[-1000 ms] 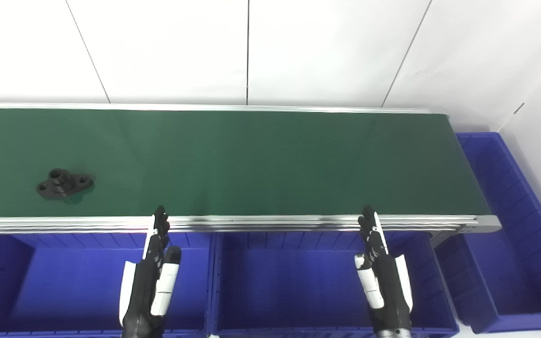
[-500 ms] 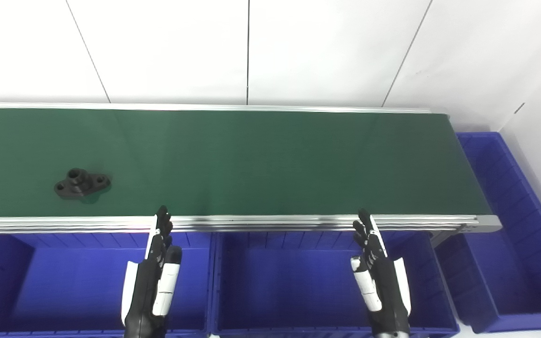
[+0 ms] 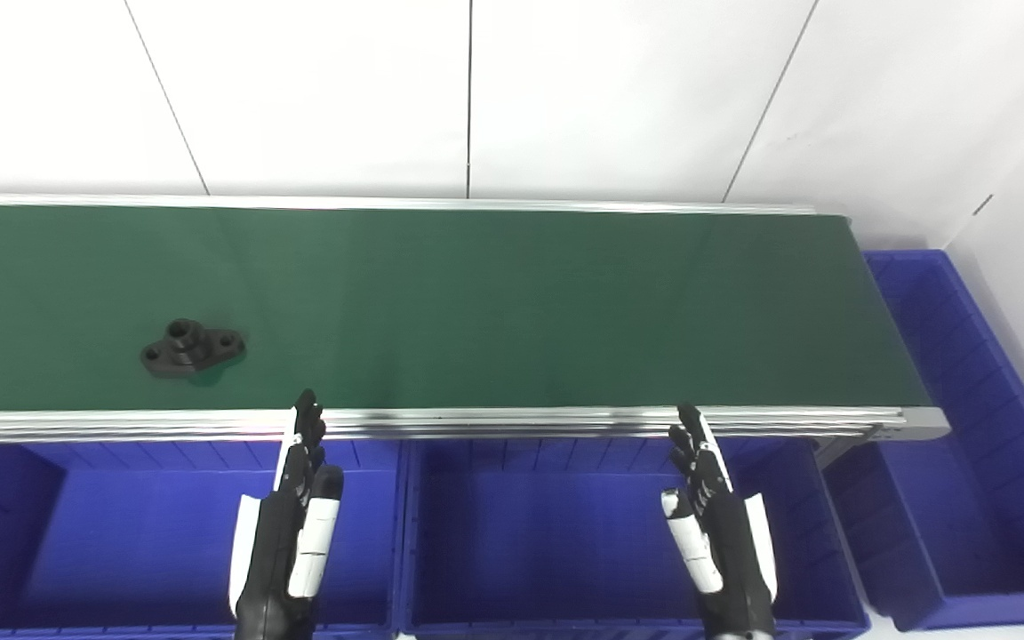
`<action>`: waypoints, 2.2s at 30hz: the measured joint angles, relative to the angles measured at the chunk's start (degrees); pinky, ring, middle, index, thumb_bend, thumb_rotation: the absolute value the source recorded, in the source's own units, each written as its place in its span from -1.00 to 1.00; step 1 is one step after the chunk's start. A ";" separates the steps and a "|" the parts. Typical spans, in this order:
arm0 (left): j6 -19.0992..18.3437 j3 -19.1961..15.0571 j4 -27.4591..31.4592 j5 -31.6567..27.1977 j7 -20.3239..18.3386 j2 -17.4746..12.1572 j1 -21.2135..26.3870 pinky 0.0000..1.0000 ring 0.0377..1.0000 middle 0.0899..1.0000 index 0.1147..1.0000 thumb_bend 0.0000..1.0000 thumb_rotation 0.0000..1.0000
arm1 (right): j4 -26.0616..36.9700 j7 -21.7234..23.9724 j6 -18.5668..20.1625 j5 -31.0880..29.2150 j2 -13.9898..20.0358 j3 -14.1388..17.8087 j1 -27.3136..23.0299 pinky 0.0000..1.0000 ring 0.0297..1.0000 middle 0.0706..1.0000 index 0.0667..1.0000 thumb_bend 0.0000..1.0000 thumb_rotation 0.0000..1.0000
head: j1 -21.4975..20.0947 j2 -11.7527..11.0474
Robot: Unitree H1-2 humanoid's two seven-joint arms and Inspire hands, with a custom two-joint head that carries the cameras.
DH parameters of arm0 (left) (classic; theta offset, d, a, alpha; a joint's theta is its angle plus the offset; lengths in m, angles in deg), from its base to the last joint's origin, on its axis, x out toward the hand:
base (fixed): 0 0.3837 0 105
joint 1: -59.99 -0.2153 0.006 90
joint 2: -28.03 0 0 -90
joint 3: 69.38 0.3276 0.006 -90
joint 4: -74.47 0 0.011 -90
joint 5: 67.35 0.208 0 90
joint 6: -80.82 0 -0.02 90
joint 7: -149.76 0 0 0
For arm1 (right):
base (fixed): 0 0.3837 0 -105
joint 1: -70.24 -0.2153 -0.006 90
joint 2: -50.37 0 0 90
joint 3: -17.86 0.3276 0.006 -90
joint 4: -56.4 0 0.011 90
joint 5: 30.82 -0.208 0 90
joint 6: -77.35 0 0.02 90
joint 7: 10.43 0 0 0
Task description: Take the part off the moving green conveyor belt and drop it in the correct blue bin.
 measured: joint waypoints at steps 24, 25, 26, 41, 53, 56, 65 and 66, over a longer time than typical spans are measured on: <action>5.10 1.54 -7.59 3.53 3.33 0.83 1.46 0.70 0.86 1.00 1.00 0.33 0.74 | -7.74 3.14 -4.91 -5.85 5.56 3.33 -2.42 1.00 1.00 1.00 1.00 0.19 0.86 | 15.13 -5.98; 5.13 1.53 -7.67 3.67 3.39 0.83 1.50 0.70 0.86 1.00 1.00 0.32 0.73 | -7.94 3.22 -4.93 -6.05 5.59 3.41 -2.52 1.00 1.00 1.00 1.00 0.20 0.86 | 15.47 -5.81; 5.15 1.53 -7.75 3.81 3.44 0.83 1.55 0.70 0.86 1.00 1.00 0.32 0.73 | -7.95 3.29 -4.99 -6.24 5.62 3.48 -2.59 1.00 1.00 1.00 1.00 0.20 0.86 | 15.48 -5.81; 5.15 1.67 -7.58 5.04 4.62 0.80 1.63 0.73 0.88 1.00 1.00 0.38 0.74 | -5.82 -2.59 -6.96 11.69 6.59 3.35 -2.76 0.71 0.77 0.80 0.92 0.34 0.13 | 11.17 -3.08; 4.40 1.94 -7.09 2.54 3.89 0.42 2.00 0.95 0.94 1.00 1.00 0.42 0.88 | 2.15 -5.62 -6.01 23.94 7.24 1.90 -7.53 0.43 0.63 0.69 0.66 0.79 -0.15 | 6.60 -2.29; 4.15 1.96 -7.07 2.48 3.66 0.39 2.04 0.99 0.96 1.00 1.00 0.40 0.90 | 2.69 -4.98 -3.53 26.18 6.64 1.74 -8.88 0.34 0.58 0.65 0.64 0.88 -0.18 | 6.07 -1.94; 3.49 2.04 -6.91 2.16 3.29 0.33 2.26 1.00 0.96 1.00 1.00 0.35 0.93 | 4.48 -0.17 5.91 30.76 5.59 0.35 -16.60 0.15 0.40 0.62 0.62 0.92 -0.27 | 4.58 -1.33; 3.31 2.06 -6.90 2.07 3.26 0.33 2.26 1.00 0.96 1.00 1.00 0.33 0.94 | 4.59 0.69 7.37 31.27 5.53 0.08 -17.77 0.17 0.42 0.62 0.62 0.93 -0.27 | 4.58 -1.33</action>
